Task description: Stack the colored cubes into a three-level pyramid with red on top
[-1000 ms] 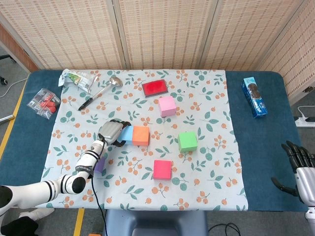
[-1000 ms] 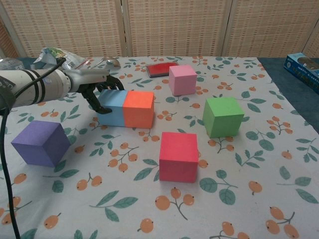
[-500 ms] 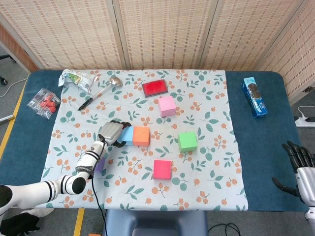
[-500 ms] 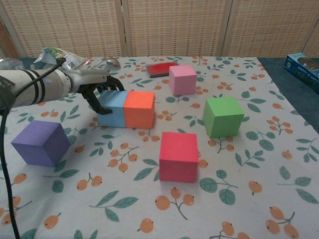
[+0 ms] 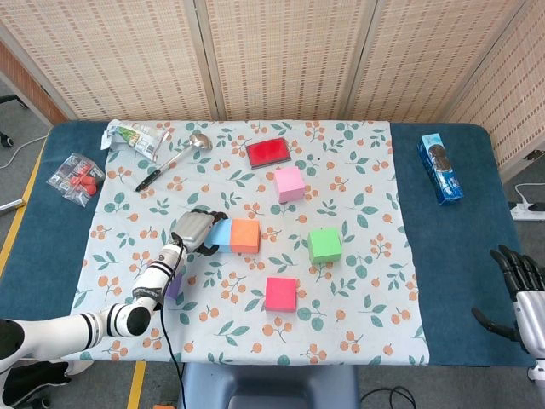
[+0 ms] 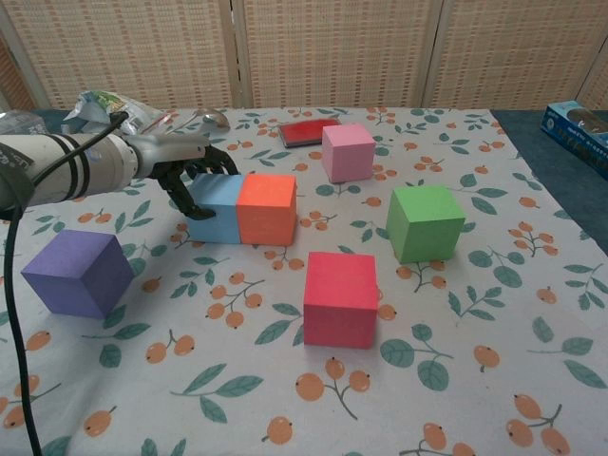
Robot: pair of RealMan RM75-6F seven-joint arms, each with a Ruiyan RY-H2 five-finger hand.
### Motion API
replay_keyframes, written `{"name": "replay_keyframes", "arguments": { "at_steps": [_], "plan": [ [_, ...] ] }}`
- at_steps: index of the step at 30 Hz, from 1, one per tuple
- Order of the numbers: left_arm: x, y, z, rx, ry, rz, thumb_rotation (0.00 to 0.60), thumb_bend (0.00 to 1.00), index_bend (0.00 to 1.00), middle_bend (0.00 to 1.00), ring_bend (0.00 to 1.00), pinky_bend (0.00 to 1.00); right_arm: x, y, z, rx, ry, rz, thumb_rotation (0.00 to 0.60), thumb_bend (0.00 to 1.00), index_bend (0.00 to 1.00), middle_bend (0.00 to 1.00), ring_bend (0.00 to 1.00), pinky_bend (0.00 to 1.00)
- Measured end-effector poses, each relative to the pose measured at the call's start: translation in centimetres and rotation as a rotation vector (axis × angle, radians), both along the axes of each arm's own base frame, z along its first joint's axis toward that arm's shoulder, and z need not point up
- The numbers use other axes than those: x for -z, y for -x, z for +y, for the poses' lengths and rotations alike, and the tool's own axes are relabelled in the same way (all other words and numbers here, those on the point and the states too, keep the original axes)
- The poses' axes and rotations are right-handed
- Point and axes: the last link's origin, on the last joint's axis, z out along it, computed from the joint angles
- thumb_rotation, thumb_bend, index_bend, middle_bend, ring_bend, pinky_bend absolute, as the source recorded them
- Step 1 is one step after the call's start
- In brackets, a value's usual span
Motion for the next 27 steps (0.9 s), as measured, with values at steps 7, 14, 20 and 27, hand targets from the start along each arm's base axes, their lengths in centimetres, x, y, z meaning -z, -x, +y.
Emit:
{"name": "replay_keyframes", "arguments": {
  "at_steps": [7,14,20,27],
  "plan": [
    [0.12,-0.08,-0.05,-0.005,0.001,-0.001,0.6,0.38,0.19,0.32,0.31,0.16,-0.04,0.12,0.06,0.002,0.001,-0.003,0.6,0.08,0.0,0.0,0.0,0.0],
    [0.25,0.02,-0.22,-0.013,0.02,0.015,0.6,0.38,0.05,0.21,0.22,0.14,-0.11,0.16,0.07,-0.001,0.002,-0.004,0.6,0.08,0.0,0.0,0.0,0.0],
    [0.11,-0.05,-0.32,-0.015,0.023,0.023,0.6,0.38,0.01,0.16,0.16,0.1,-0.12,0.16,0.06,0.0,0.002,-0.005,0.6,0.08,0.0,0.0,0.0,0.0],
    [-0.04,-0.06,-0.56,-0.031,0.064,0.044,0.6,0.37,0.0,0.01,0.0,0.06,-0.17,0.14,0.09,-0.001,0.003,-0.007,0.6,0.08,0.0,0.0,0.0,0.0]
  ]
}}
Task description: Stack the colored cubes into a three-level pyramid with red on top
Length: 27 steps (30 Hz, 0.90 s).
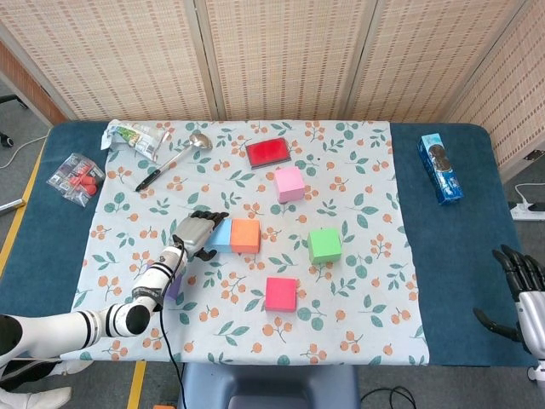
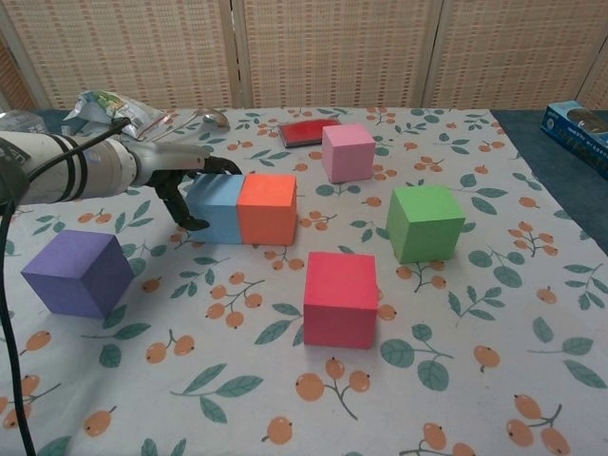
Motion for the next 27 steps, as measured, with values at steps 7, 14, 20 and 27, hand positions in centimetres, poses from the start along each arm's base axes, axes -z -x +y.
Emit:
{"name": "replay_keyframes", "arguments": {
  "at_steps": [7,14,20,27],
  "plan": [
    [-0.7,-0.2,-0.3,0.002,0.004,0.002,0.6,0.37,0.0,0.0,0.0,0.05,-0.1,-0.1,0.0,-0.006,0.002,-0.003,0.6,0.08,0.0,0.0,0.0,0.0],
    [-4.2,0.7,-0.1,0.038,-0.082,0.053,0.6,0.37,0.0,0.0,0.0,0.02,0.0,-0.2,-0.2,-0.018,-0.007,-0.002,0.6,0.08,0.0,0.0,0.0,0.0],
    [-5.2,2.7,0.5,0.037,-0.126,0.139,0.6,0.37,0.0,0.0,0.0,0.02,0.2,-0.3,-0.3,-0.02,-0.014,-0.001,0.6,0.08,0.0,0.0,0.0,0.0],
    [-3.0,3.4,1.6,0.033,-0.122,0.151,0.6,0.37,0.0,0.0,0.0,0.01,0.3,-0.7,-0.4,-0.021,-0.016,0.005,0.6,0.08,0.0,0.0,0.0,0.0]
  ]
}}
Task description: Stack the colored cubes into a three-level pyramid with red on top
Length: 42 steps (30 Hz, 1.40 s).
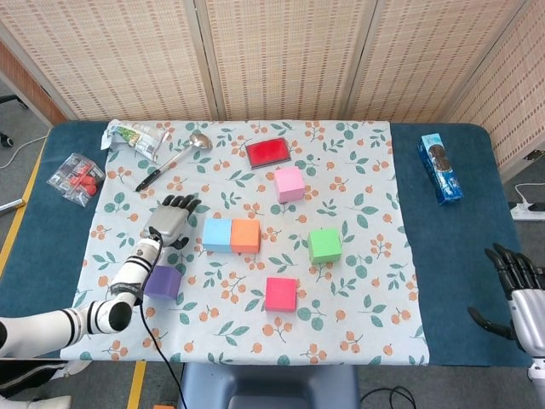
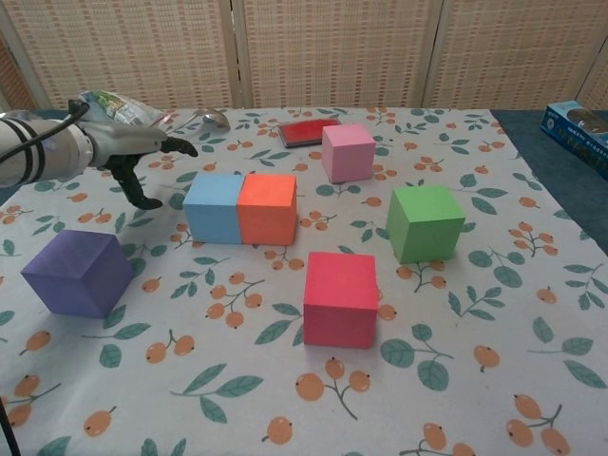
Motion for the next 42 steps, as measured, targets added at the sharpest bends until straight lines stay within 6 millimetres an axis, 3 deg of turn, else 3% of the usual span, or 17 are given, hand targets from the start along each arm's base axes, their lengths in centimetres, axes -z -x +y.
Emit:
{"name": "replay_keyframes", "arguments": {
  "at_steps": [8,22,28,32,42],
  "plan": [
    [2.3,-1.4,0.6,0.03,0.04,-0.05,0.6,0.37,0.0,0.0,0.0,0.01,-0.3,0.1,0.1,0.015,0.011,0.004,0.6,0.08,0.0,0.0,0.0,0.0],
    [2.4,-2.0,0.9,0.041,0.047,-0.056,0.6,0.37,0.0,0.0,0.0,0.01,-0.3,0.4,0.0,0.021,0.009,0.001,0.6,0.08,0.0,0.0,0.0,0.0],
    [0.6,-1.1,0.6,0.023,0.01,-0.076,0.6,0.37,0.0,0.0,0.0,0.01,0.0,-0.2,-1.2,-0.02,-0.04,0.007,0.6,0.08,0.0,0.0,0.0,0.0],
    [-1.4,-0.4,-0.8,0.029,-0.029,-0.112,0.6,0.37,0.0,0.0,0.0,0.01,0.5,-1.2,-2.9,-0.067,-0.115,-0.001,0.6,0.08,0.0,0.0,0.0,0.0],
    [-7.3,2.1,-7.8,0.12,-0.081,-0.172,0.6,0.37,0.01,0.0,0.0,0.01,4.2,-4.9,-10.5,-0.194,-0.376,-0.025,0.6,0.08,0.0,0.05,0.0,0.09]
  ]
}}
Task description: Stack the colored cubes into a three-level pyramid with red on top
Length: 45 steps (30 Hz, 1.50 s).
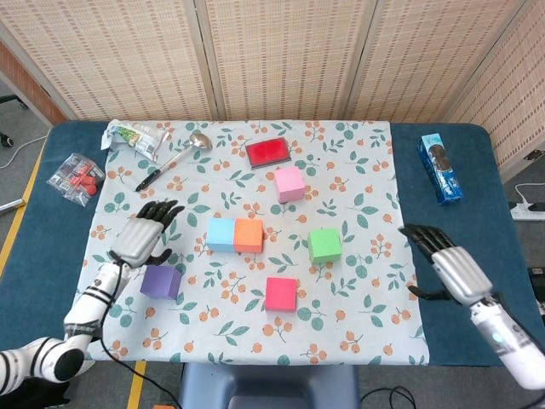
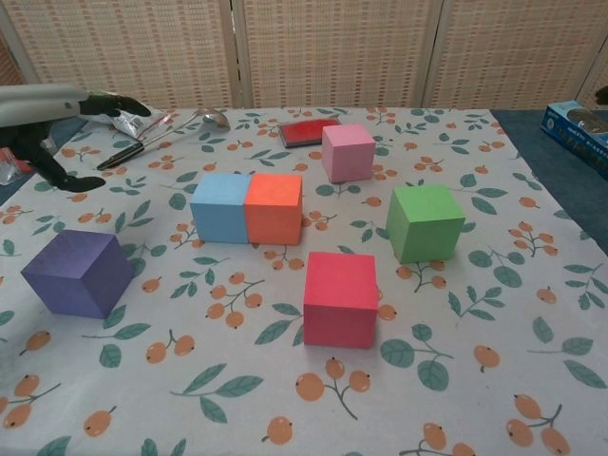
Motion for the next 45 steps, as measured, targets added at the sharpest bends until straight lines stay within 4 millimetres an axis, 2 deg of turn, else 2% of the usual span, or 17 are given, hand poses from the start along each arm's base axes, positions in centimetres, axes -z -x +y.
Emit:
{"name": "replay_keyframes", "arguments": {
  "at_steps": [3,8,12,17,20,27,32,34,37,45],
  "plan": [
    [-1.4,1.0,-2.0,0.004,0.001,-0.009,0.6,0.37,0.03,0.0,0.0,0.01,1.7,-1.4,-2.6,-0.029,-0.077,0.007,0.6,0.08,0.0,0.06,0.0,0.09],
    [-2.5,1.8,-4.3,0.007,0.002,-0.035,0.6,0.37,0.04,0.0,0.0,0.01,5.1,-3.9,-6.6,-0.061,-0.181,0.038,0.6,0.08,0.0,0.06,0.0,0.09],
    [-2.9,2.1,-5.2,0.009,0.004,-0.047,0.6,0.37,0.05,0.0,0.0,0.01,7.6,-5.5,-9.4,-0.074,-0.223,0.06,0.6,0.08,0.0,0.06,0.0,0.09],
    [-3.0,2.3,-5.9,0.009,0.011,-0.053,0.6,0.37,0.05,0.0,0.0,0.01,10.4,-6.5,-11.5,-0.071,-0.25,0.087,0.6,0.08,0.02,0.07,0.0,0.09],
    [-2.9,2.4,-6.2,0.003,0.021,-0.059,0.6,0.37,0.05,0.0,0.0,0.01,11.5,-6.5,-12.0,-0.06,-0.264,0.1,0.6,0.08,0.04,0.08,0.0,0.09],
    [-2.6,2.5,-6.5,0.002,0.045,-0.075,0.6,0.37,0.05,0.0,0.0,0.01,12.8,-6.0,-12.8,-0.038,-0.259,0.101,0.6,0.08,0.15,0.16,0.01,0.12],
    [-2.5,2.5,-6.6,0.002,0.047,-0.092,0.6,0.37,0.05,0.0,0.0,0.01,13.5,-6.0,-13.3,-0.039,-0.238,0.082,0.6,0.08,0.33,0.3,0.1,0.15],
    [-2.6,2.5,-6.6,0.0,0.047,-0.102,0.6,0.37,0.05,0.0,0.0,0.01,13.5,-6.3,-13.4,-0.046,-0.222,0.064,0.6,0.08,0.37,0.33,0.13,0.15],
    [-2.8,2.6,-6.7,-0.003,0.045,-0.116,0.6,0.37,0.05,0.0,0.0,0.01,13.4,-7.0,-13.7,-0.051,-0.194,0.008,0.6,0.08,0.39,0.36,0.15,0.15],
    [-3.0,3.0,-6.9,-0.004,0.041,-0.128,0.6,0.37,0.05,0.0,0.0,0.01,13.9,-9.9,-14.6,-0.029,-0.196,-0.094,0.6,0.08,0.39,0.36,0.15,0.15]
  ]
}}
